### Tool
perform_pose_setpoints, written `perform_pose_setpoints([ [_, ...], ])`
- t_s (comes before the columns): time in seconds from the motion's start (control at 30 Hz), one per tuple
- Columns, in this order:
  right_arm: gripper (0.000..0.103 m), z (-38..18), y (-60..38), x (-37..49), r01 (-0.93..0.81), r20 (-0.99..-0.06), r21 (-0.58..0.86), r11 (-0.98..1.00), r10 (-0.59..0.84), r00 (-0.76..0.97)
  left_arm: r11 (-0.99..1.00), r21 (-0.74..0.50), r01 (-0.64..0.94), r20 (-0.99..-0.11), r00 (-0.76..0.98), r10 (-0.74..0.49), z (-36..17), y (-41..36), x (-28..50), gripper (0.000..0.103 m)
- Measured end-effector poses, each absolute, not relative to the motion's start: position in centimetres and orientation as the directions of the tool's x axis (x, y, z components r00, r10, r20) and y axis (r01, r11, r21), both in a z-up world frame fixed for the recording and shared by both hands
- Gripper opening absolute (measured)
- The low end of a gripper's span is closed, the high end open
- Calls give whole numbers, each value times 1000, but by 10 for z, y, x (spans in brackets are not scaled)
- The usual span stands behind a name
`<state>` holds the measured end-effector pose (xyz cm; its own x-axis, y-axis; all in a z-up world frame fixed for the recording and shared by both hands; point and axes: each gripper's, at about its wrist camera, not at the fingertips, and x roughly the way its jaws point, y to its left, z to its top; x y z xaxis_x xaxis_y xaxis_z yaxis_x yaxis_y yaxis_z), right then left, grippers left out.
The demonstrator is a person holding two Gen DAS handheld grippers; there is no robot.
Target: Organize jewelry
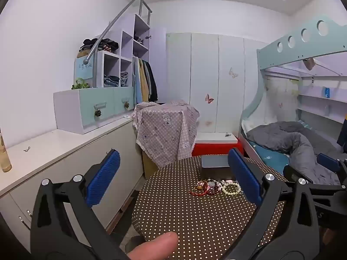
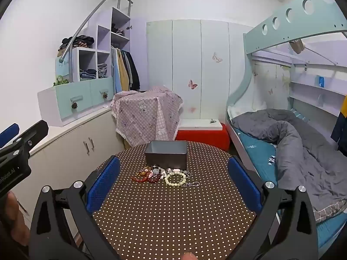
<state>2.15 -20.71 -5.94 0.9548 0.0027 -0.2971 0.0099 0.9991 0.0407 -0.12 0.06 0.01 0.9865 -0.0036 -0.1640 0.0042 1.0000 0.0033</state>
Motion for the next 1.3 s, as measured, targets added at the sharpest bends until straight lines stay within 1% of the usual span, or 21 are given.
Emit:
perform_pose_setpoints([
  [0.27, 96, -55, -209, 19, 13, -288, 43, 999, 0, 958, 1000, 17, 4, -173, 985, -1, 0, -1, -1, 97],
  [0.43, 96, -39, -203, 21, 16, -281, 35, 999, -5, 960, 1000, 8, 6, -170, 985, -5, 2, -1, -7, 97],
  [1.0, 96, -38, -205, 17, 9, -256, 23, 1000, -3, 967, 1000, -1, 9, -186, 983, -9, 4, 5, 8, 97],
  [1.3, 96, -41, -205, 24, 5, -263, 13, 1000, -2, 965, 1000, -7, 6, -203, 979, -8, -7, 6, 17, 97],
])
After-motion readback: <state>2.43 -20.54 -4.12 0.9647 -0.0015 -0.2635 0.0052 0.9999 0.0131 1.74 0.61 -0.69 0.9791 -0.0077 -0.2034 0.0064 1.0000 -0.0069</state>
